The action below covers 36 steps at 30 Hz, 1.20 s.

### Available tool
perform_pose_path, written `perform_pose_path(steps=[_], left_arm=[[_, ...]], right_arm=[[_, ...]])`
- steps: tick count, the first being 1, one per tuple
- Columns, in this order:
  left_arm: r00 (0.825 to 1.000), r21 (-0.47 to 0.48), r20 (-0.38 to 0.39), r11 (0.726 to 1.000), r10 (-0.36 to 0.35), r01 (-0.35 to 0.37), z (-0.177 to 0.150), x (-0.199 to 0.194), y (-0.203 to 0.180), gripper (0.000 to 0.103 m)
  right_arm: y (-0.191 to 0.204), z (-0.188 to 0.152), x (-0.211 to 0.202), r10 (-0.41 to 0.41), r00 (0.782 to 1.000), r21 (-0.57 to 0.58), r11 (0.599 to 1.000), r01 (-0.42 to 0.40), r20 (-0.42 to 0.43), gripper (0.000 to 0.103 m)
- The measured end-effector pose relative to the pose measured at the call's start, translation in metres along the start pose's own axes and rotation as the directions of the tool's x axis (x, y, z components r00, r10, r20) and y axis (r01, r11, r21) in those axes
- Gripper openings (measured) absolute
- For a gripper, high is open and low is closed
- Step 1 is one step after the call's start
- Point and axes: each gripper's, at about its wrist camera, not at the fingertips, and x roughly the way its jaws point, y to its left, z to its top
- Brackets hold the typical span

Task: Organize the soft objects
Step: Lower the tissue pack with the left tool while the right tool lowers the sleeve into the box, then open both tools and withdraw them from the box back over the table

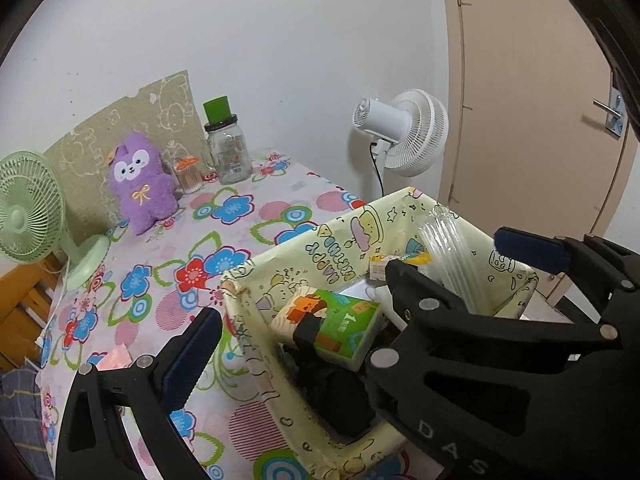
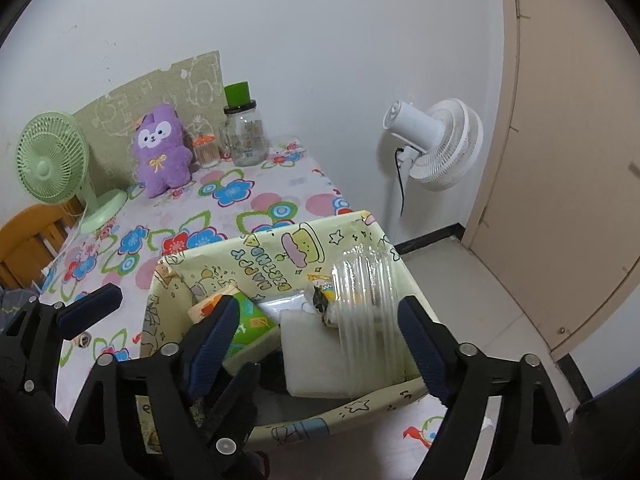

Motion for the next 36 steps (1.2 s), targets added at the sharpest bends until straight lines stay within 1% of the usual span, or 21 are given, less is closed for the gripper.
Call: perform_pose_path(steps=[5, 18, 36], left_arm=[[1.0, -0.005, 0.01, 1.0, 0.011, -0.011, -0.001, -0.008, 0.004, 0.103], [0.999, -0.001, 0.042, 1.0, 0.021, -0.021, -0.005, -0.029, 0.011, 0.103], [0.996, -0.03, 0.082, 0.999, 0.046, -0.043, -0.016, -0.064, 0.036, 0.103]], right_arm=[[0.005, 0.0, -0.009, -0.006, 1.0, -0.006, 1.0, 0.006, 0.024, 0.088], [0.018, -0.002, -0.032, -0.003, 0.997, -0.022, 1.0, 0.004, 0.072, 0.088], [0.056, -0.002, -0.063, 0.02, 0.992, -0.075, 0.997, -0.011, 0.122, 0.088]])
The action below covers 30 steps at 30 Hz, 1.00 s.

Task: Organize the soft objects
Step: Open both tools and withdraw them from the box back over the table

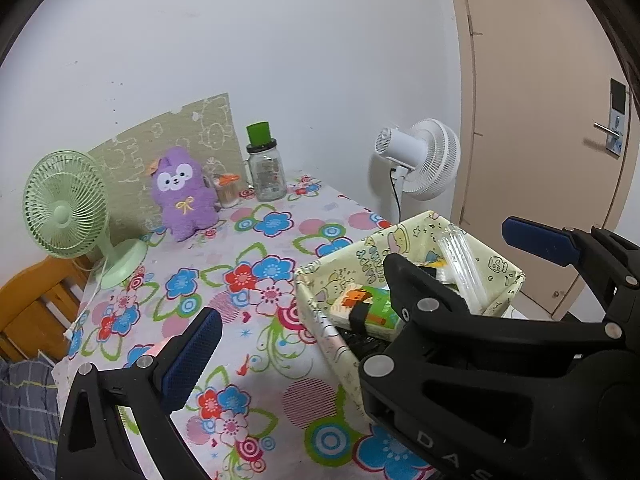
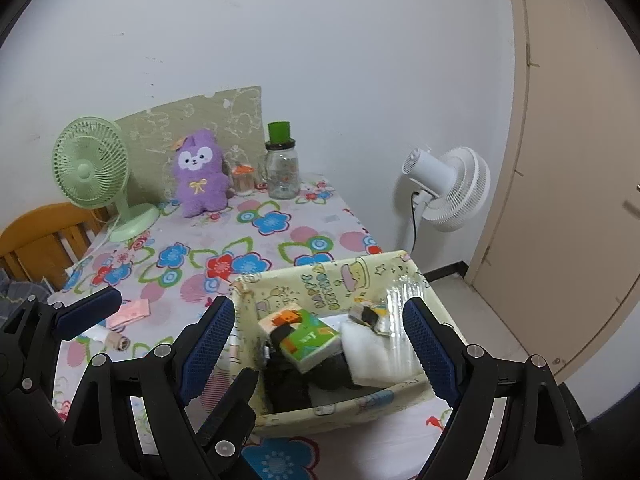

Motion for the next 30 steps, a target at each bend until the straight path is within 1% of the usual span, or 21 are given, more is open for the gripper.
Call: perform_pose_path(steps=[9, 18, 24, 30], left_arm=[[1.0, -0.023, 0.018, 1.0, 0.02, -0.02, -0.005, -0.014, 0.019, 0.103], [0.999, -0.053, 0.017, 0.997, 0.05, -0.049, -0.014, -0.026, 0.041, 0.103], [0.998, -0.07, 0.024, 0.996, 0.06, -0.058, -0.018, -0.032, 0.057, 0.103], [0.996, -0.087, 0.019, 0.993, 0.083, -0.081, -0.024, -0.035, 0.072, 0.103]], right_arm=[[0.022, 0.001, -0.011, 0.015, 1.0, -0.043, 0.999, -0.014, 0.02, 0.088], [0.049, 0.002, -0.016, 0.04, 0.999, -0.075, 0.996, -0.038, 0.035, 0.088], [0.067, 0.003, -0.017, 0.046, 0.998, -0.088, 0.995, -0.043, 0.031, 0.089], [0.084, 0.005, -0.015, 0.07, 0.997, -0.105, 0.992, -0.065, 0.039, 0.094]])
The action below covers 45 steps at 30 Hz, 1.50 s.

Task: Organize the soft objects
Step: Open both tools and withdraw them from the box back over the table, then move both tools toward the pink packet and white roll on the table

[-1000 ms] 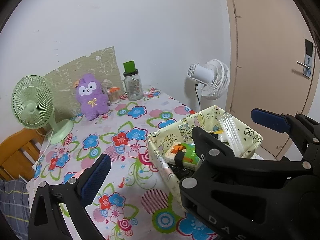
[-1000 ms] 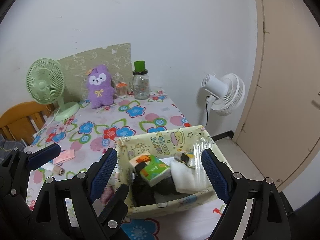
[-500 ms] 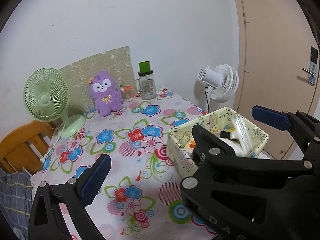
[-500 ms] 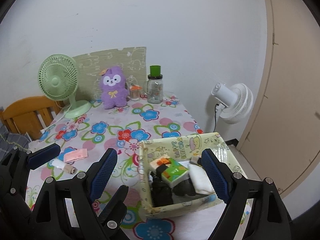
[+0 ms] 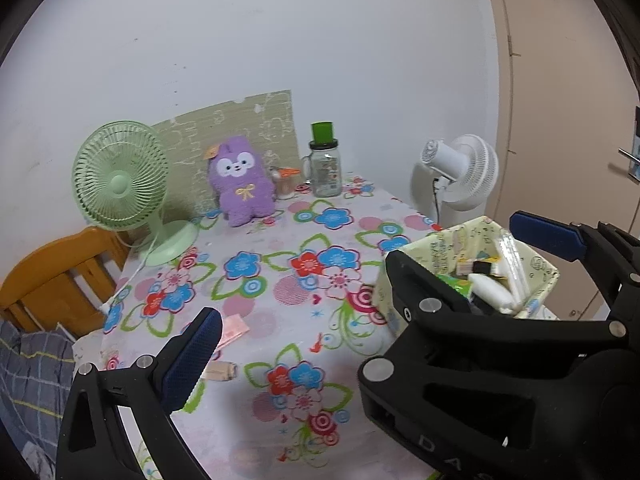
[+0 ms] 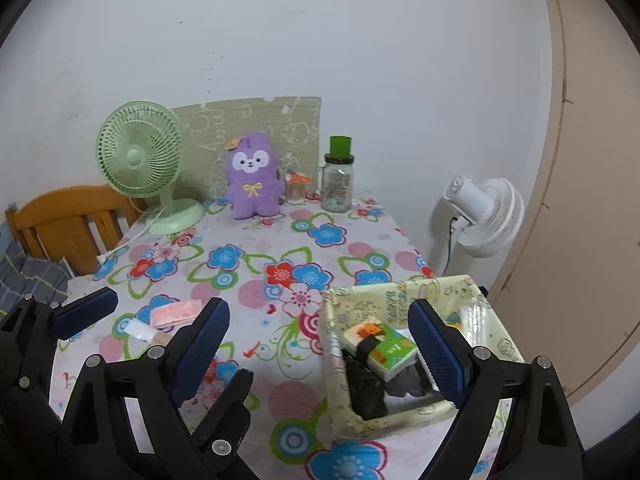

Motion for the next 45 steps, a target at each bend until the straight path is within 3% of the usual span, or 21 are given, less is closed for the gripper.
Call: perform_pose_path(steps=[17, 25, 31, 45], left_arm=[[0.997, -0.055, -0.023, 0.996, 0.075, -0.077, -0.013, 0.005, 0.045, 0.103], [0.996, -0.082, -0.053, 0.994, 0.067, -0.072, -0.02, 0.019, 0.066, 0.103], [0.994, -0.093, -0.077, 0.992, 0.08, -0.087, -0.026, 0.031, 0.078, 0.103], [0.985, -0.112, -0.136, 0.986, 0.108, -0.124, -0.044, 0.058, 0.104, 0.103]], right_arm=[[0.044, 0.002, 0.022, 0.045, 0.999, -0.051, 0.998, -0.045, -0.005, 0.103], [0.06, 0.0, 0.041, 0.078, 0.996, -0.059, 0.995, -0.08, -0.034, 0.103], [0.073, -0.003, 0.047, 0.064, 0.998, -0.104, 0.993, -0.062, 0.014, 0.103], [0.098, -0.013, 0.084, 0.132, 0.991, -0.124, 0.983, -0.134, -0.025, 0.103]])
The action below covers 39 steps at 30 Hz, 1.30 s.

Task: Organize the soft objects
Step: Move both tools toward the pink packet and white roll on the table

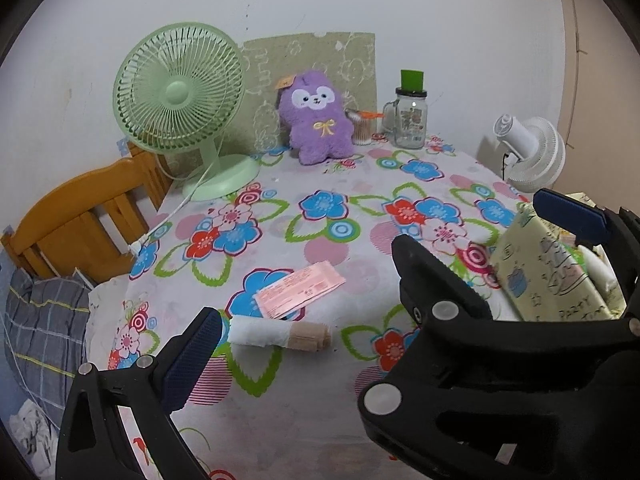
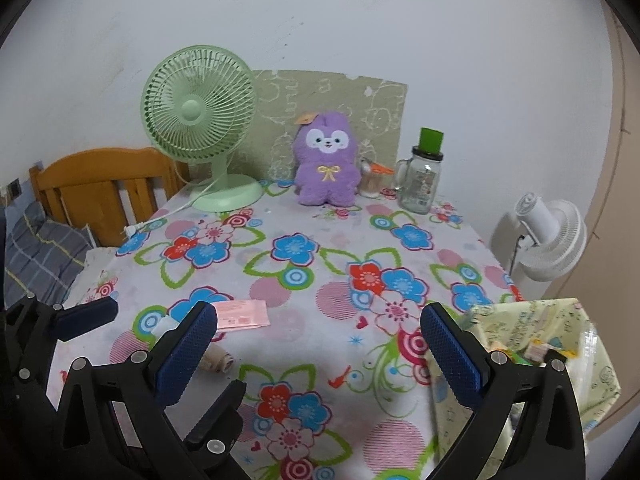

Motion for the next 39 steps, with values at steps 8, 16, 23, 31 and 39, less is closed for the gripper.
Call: perform_pose_path(steps=[8, 16, 23, 31, 39], left_arm=[[0.999, -0.017, -0.034, 1.0, 0.002, -0.003, -0.002, 0.018, 0.013, 0.103], [0.998, -0.003, -0.055, 1.0, 0.014, -0.014, 0.001, 0.034, 0.022, 0.103], [0.996, -0.022, -0.091, 1.0, 0.0, -0.002, -0.001, 0.053, 0.033, 0.103], [0.991, -0.041, -0.133, 0.999, -0.014, 0.009, -0.004, 0.073, 0.041, 0.103], [0.983, -0.051, -0.184, 0.999, -0.019, 0.009, -0.01, 0.094, 0.046, 0.103]], right_arm=[[0.01, 0.002, 0.02, 0.015, 1.0, -0.029, 0.999, -0.015, -0.014, 0.103], [0.016, 0.004, 0.042, 0.044, 0.998, -0.017, 0.999, -0.045, -0.051, 0.103], [0.025, 0.002, 0.061, 0.044, 0.996, -0.04, 0.998, -0.047, -0.076, 0.103], [0.029, -0.002, 0.083, 0.056, 0.99, -0.039, 0.997, -0.061, -0.127, 0.103], [0.028, -0.01, 0.101, 0.048, 0.984, -0.029, 0.998, -0.054, -0.171, 0.103]])
